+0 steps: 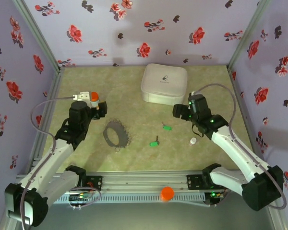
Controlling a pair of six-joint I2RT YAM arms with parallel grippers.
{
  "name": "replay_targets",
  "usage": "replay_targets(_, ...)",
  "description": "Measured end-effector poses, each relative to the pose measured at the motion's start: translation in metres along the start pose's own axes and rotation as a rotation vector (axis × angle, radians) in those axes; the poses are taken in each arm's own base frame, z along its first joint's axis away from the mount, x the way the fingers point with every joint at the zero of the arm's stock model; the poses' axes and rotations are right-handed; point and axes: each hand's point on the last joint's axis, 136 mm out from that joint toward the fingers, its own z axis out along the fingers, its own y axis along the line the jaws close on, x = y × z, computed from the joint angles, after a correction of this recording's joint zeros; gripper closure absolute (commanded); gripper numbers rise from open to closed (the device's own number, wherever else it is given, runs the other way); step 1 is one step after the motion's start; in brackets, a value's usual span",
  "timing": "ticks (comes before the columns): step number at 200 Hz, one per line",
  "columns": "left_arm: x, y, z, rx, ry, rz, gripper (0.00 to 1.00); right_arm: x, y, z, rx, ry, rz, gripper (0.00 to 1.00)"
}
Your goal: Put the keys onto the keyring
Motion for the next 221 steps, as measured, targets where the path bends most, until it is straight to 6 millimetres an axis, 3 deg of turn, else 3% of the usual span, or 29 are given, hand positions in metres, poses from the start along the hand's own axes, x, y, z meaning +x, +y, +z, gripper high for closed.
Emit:
replay_targets(52, 0.059, -0.028, -0.009, 0.070, 0.224, -0.024, 0.00, 0.053, 0.060, -0.003, -0.110, 0.135, -0.081, 0.15)
replay_targets(83, 0.096, -0.038, -0.012, 0.077, 0.353, -0.070, 0.00, 0.077, 0.077, 0.008, -0.120, 0.198, -0.095, 0.15)
replay_targets(108, 0.138, -0.030, -0.016, 0.034, 0.476, -0.076, 0.05, 0.085, 0.083, 0.016, -0.122, 0.214, -0.090, 0.15)
replay_targets(136, 0.166, -0.018, -0.021, -0.021, 0.560, -0.096, 0.15, 0.088, 0.085, 0.024, -0.130, 0.207, -0.073, 0.15)
replay_targets(156, 0.179, -0.014, -0.021, -0.050, 0.604, -0.115, 0.28, 0.090, 0.086, 0.028, -0.135, 0.205, -0.062, 0.15)
replay_targets(187, 0.194, -0.020, -0.016, -0.048, 0.666, -0.141, 0.57, 0.088, 0.090, 0.030, -0.148, 0.195, -0.057, 0.15)
replay_targets(221, 0.205, -0.030, -0.012, -0.019, 0.716, -0.172, 0.71, 0.088, 0.093, 0.032, -0.163, 0.191, -0.053, 0.14)
